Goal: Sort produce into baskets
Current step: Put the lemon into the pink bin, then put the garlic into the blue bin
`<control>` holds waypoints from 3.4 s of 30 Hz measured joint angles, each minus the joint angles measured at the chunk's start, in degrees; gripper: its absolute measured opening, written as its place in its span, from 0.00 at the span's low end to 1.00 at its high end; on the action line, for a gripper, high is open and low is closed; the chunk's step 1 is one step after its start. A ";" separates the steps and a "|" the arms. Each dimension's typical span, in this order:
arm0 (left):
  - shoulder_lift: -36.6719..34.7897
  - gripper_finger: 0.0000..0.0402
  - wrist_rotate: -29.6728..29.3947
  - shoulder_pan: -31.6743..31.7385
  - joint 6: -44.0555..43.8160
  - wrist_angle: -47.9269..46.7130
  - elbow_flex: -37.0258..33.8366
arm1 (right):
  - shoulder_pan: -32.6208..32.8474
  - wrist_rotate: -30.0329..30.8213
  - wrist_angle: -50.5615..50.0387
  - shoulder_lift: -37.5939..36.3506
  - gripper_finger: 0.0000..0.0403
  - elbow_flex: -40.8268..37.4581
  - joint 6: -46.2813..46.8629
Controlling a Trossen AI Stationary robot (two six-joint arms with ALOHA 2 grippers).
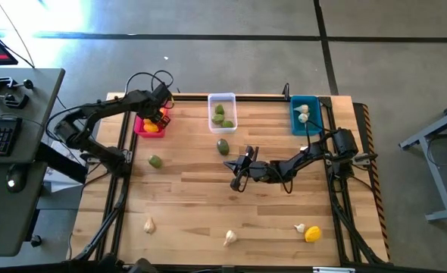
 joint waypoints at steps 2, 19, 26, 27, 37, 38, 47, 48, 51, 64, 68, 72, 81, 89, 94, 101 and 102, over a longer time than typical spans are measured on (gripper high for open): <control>0.01 0.44 -0.09 -0.27 0.11 -0.47 0.00 | 0.00 0.02 0.00 0.00 0.00 0.00 0.00; -9.88 0.55 1.83 -4.43 -0.23 -1.98 -0.34 | 0.05 0.02 -0.46 0.00 0.00 0.00 1.04; -21.06 0.39 12.22 -10.43 -0.55 9.88 -7.95 | 1.15 1.10 -0.95 0.00 0.00 0.00 0.37; -22.91 0.36 13.56 -11.79 -0.62 11.91 -9.38 | 1.43 1.59 -0.98 0.00 0.00 0.00 -0.37; -37.61 0.10 24.35 -29.81 -4.93 39.31 -22.54 | 4.30 7.72 -0.79 -0.38 0.00 0.00 -4.78; -38.27 0.08 24.99 -31.83 -4.23 42.08 -23.68 | 4.66 7.70 -0.95 -0.69 0.00 0.00 -4.79; -39.46 0.00 25.11 -48.93 4.04 62.35 -31.63 | 10.99 7.92 -9.49 -7.81 0.00 -0.02 -7.66; -39.45 0.00 25.11 -50.36 4.29 64.10 -32.34 | 11.77 8.13 -11.43 -8.90 0.00 -0.02 -6.93; -39.45 0.00 25.11 -54.06 4.32 65.64 -33.36 | 14.26 8.09 -19.06 -12.86 0.00 -0.02 -2.61; -39.45 0.00 24.78 -60.83 3.12 63.75 -34.10 | 32.29 1.53 -52.58 -32.62 0.00 -0.02 30.38; -39.45 0.00 24.27 -60.80 3.08 63.74 -34.10 | 36.57 0.50 -59.55 -35.78 0.04 -0.02 45.17; -39.45 0.00 24.26 -60.80 3.01 63.74 -34.10 | 39.21 -2.82 -70.09 -36.22 0.15 2.14 57.40; -39.45 0.00 24.28 -60.80 1.99 63.69 -34.10 | 40.76 -13.05 -99.58 -28.82 0.35 16.96 67.34; -39.41 0.00 23.63 -60.78 0.92 63.46 -34.10 | 40.76 -26.15 -108.99 -15.50 0.40 23.91 65.11; -38.75 0.00 23.58 -60.78 0.59 63.40 -34.10 | 40.76 -30.90 -109.20 -8.77 0.50 25.47 63.83; -37.04 0.00 22.53 -60.78 0.24 63.61 -34.10 | 40.76 -32.74 -109.25 -5.73 0.60 25.44 62.07; -36.79 0.00 22.06 -60.78 -0.08 63.72 -34.10 | 40.76 -32.85 -109.24 -5.56 0.60 25.44 61.36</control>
